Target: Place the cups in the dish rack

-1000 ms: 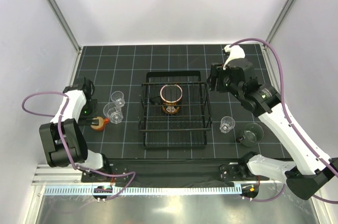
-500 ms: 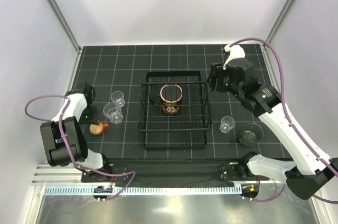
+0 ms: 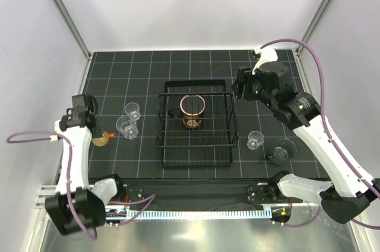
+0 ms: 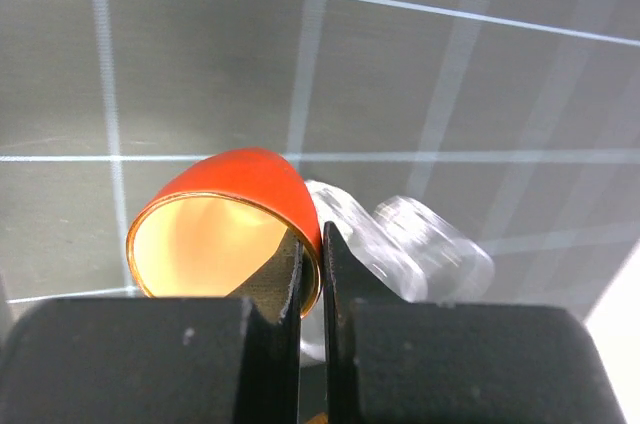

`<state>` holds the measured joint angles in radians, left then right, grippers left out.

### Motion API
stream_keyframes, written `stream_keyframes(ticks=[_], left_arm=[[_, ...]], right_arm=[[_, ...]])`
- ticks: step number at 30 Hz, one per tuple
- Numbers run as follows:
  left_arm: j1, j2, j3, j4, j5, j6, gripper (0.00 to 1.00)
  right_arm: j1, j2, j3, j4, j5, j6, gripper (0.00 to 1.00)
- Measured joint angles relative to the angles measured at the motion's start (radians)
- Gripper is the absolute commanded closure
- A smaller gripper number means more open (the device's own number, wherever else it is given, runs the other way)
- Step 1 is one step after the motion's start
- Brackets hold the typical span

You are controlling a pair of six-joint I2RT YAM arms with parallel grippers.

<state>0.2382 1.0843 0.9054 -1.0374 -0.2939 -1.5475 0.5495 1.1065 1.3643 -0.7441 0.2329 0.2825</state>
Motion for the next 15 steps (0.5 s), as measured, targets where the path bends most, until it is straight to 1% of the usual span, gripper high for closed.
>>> stream_keyframes(ticks=[3, 7, 10, 12, 15], left_arm=[[0.000, -0.113, 0.043, 0.001, 0.016, 0.042, 1.00], [-0.003, -0.204, 0.092, 0.063, 0.105, 0.112, 1.00], [-0.029, -0.234, 0.095, 0.182, 0.208, 0.174, 0.99], [-0.068, -0.237, 0.095, 0.295, 0.283, 0.214, 1.00], [-0.138, -0.236, 0.095, 0.459, 0.392, 0.267, 1.00]], right_arm=[[0.000, 0.006, 0.036, -0.009, -0.012, 0.000, 0.34], [0.000, 0.012, 0.086, -0.027, -0.036, 0.001, 0.34], [0.000, 0.014, 0.118, -0.037, -0.071, 0.003, 0.34], [-0.002, 0.014, 0.135, -0.040, -0.114, 0.008, 0.34], [-0.002, 0.013, 0.141, -0.030, -0.218, 0.027, 0.34]])
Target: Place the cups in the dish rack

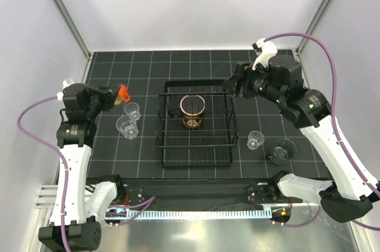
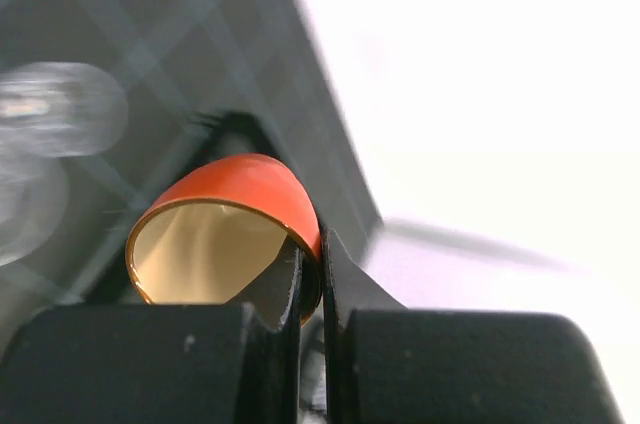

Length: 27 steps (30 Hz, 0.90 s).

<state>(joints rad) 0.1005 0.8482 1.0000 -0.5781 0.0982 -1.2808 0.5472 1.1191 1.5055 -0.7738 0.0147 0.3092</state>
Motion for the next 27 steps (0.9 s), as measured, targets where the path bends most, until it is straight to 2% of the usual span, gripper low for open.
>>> stream_keyframes(ticks=[4, 7, 11, 17, 19, 27], left_arm=[[-0.101, 0.003, 0.000, 0.247, 0.138, 0.045, 1.00], [-0.205, 0.007, -0.001, 0.455, 0.235, 0.062, 1.00], [-0.337, 0.032, -0.003, 0.714, 0.344, 0.064, 1.00], [-0.472, 0.050, -0.023, 0.957, 0.433, 0.065, 1.00], [-0.507, 0.050, -0.032, 1.019, 0.448, 0.064, 1.00], [-0.570, 0.063, -0.056, 1.146, 0.480, 0.060, 1.00]], right_arm=[[0.000, 0.002, -0.007, 0.053, -0.221, 0.056, 0.30], [0.005, 0.014, -0.035, 0.158, -0.409, 0.122, 0.28], [0.038, 0.053, -0.087, 0.297, -0.565, 0.215, 0.26], [0.125, 0.123, -0.100, 0.436, -0.650, 0.305, 0.27], [0.147, 0.126, -0.117, 0.491, -0.653, 0.331, 0.30], [0.196, 0.124, -0.214, 0.745, -0.658, 0.458, 0.43]])
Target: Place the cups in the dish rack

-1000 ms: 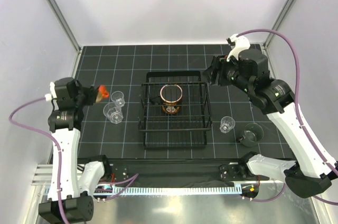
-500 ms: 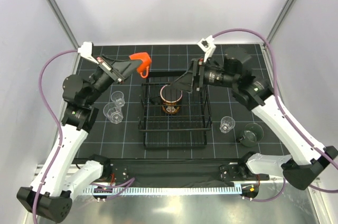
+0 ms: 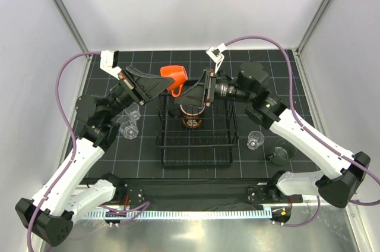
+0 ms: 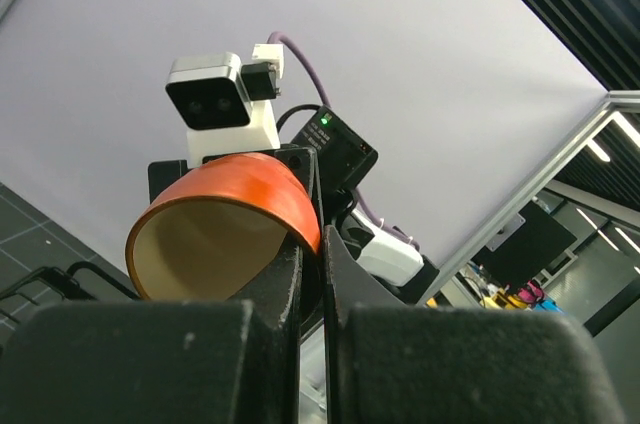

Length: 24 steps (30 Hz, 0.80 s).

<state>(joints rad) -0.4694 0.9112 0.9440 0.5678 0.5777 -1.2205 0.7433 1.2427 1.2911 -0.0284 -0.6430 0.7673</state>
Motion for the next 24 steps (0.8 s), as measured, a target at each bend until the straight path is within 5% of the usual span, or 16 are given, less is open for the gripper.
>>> stream_keyframes(ticks=[8, 24], left_arm=[[-0.001, 0.001, -0.001, 0.049, 0.002, 0.003, 1.00], [-0.007, -0.035, -0.035, -0.052, -0.027, 0.047, 1.00]], right_arm=[[0.016, -0.005, -0.022, 0.109, 0.006, 0.065, 0.52], [0.031, -0.009, -0.026, 0.189, 0.038, 0.089, 0.53]])
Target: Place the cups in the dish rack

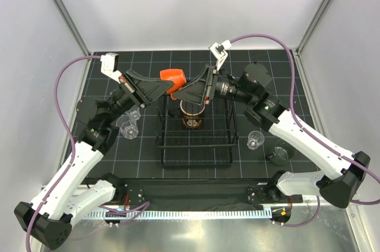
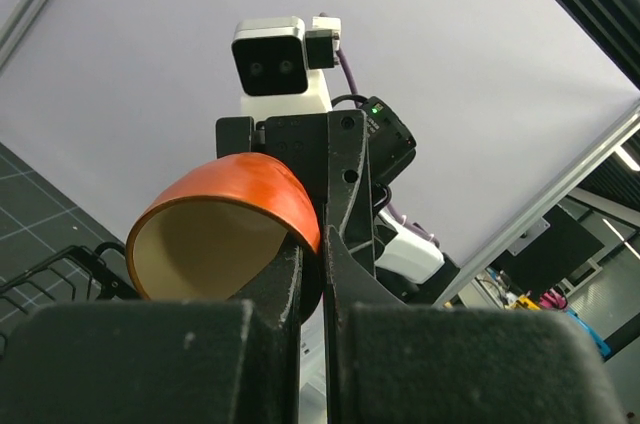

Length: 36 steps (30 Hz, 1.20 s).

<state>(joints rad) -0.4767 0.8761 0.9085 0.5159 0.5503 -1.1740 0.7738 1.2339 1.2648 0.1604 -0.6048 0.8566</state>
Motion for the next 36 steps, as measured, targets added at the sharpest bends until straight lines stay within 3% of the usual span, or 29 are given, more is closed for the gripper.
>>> stream_keyframes(ticks=[6, 9, 12, 13, 14, 15, 16, 17, 19, 23, 29, 36], left_arm=[[0.000, -0.009, 0.000, -0.008, -0.011, -0.004, 1.00], [0.000, -0.008, 0.000, -0.012, -0.027, -0.005, 1.00], [0.000, -0.009, -0.001, -0.011, -0.043, -0.016, 1.00], [0.000, -0.009, -0.004, -0.012, -0.047, -0.023, 0.99], [0.000, -0.011, -0.008, -0.011, -0.052, -0.026, 0.98], [0.000, -0.013, -0.012, -0.012, -0.058, -0.026, 0.91], [0.000, -0.016, -0.014, -0.018, -0.063, -0.023, 0.78], [0.000, -0.023, -0.015, -0.037, -0.071, -0.016, 0.54], [-0.002, -0.047, -0.015, -0.107, -0.102, 0.009, 0.48], [-0.002, -0.127, -0.013, -0.280, -0.195, 0.085, 0.27], [-0.002, -0.205, 0.049, -0.581, -0.356, 0.210, 0.26], [-0.002, -0.226, 0.132, -0.803, -0.444, 0.344, 0.27]], right_arm=[[0.014, 0.044, 0.005, 0.027, 0.001, 0.013, 0.64], [0.016, 0.051, 0.005, 0.034, 0.007, 0.014, 0.76], [0.017, 0.051, 0.005, 0.039, 0.014, 0.007, 0.95], [0.019, 0.051, 0.005, 0.037, 0.018, 0.002, 0.96], [0.019, 0.051, 0.005, 0.034, 0.023, -0.003, 0.96], [0.019, 0.051, 0.005, 0.029, 0.025, -0.008, 0.96], [0.019, 0.051, 0.005, 0.024, 0.029, -0.018, 0.96], [0.021, 0.051, 0.005, 0.011, 0.034, -0.027, 0.96], [0.023, 0.051, 0.006, -0.017, 0.063, -0.058, 0.96], [0.021, 0.048, 0.031, -0.143, 0.164, -0.160, 0.96], [-0.066, 0.048, 0.146, -0.346, 0.293, -0.360, 0.96], [-0.446, 0.058, 0.206, -0.436, 0.300, -0.498, 0.96]])
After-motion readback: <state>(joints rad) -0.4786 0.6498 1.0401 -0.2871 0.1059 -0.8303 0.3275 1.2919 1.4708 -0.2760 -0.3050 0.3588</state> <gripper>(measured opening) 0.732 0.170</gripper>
